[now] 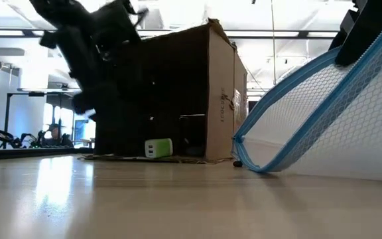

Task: Unpack boxes
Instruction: Put the green charger adapter into the white zip bag

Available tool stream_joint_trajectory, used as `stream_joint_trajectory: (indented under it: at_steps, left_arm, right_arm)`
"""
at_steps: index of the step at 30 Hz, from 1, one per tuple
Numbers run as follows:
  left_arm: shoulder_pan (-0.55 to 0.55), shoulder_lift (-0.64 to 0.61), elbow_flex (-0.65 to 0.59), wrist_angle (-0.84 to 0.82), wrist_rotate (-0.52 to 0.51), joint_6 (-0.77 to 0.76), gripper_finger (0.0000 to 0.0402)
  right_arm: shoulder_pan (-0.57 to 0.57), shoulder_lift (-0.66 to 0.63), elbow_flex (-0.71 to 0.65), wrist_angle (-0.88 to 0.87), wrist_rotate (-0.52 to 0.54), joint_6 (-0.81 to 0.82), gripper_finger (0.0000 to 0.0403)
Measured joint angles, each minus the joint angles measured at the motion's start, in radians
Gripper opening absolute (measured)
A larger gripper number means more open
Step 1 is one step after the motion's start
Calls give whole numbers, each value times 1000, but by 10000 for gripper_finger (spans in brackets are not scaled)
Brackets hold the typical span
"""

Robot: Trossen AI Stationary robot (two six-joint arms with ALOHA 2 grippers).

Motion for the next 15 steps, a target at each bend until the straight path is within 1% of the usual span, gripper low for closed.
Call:
stream_joint_trajectory:
  at_steps: [2, 4, 8, 9, 11, 15]
  left_arm:
    - [-45, -6, 0, 39, -18, -69, 152]
    - [-92, -1, -1, 100, -90, -132, 157]
    - [-172, 45, -10, 253, -336, -197, 168]
    - [-184, 61, -11, 281, -379, -209, 172]
    - [-197, 91, -11, 342, -415, -242, 181]
    - [-200, 154, -11, 423, -422, -303, 203]
  right_arm:
    - [0, 3, 0, -1, 15, -1, 0]
    - [0, 5, 0, 0, 26, -2, 0]
    - [0, 16, 0, 0, 60, -1, 0]
    - [0, 18, 0, 1, 65, 1, 0]
    - [0, 23, 0, 3, 69, 1, 0]
    - [0, 28, 0, 11, 69, 10, 0]
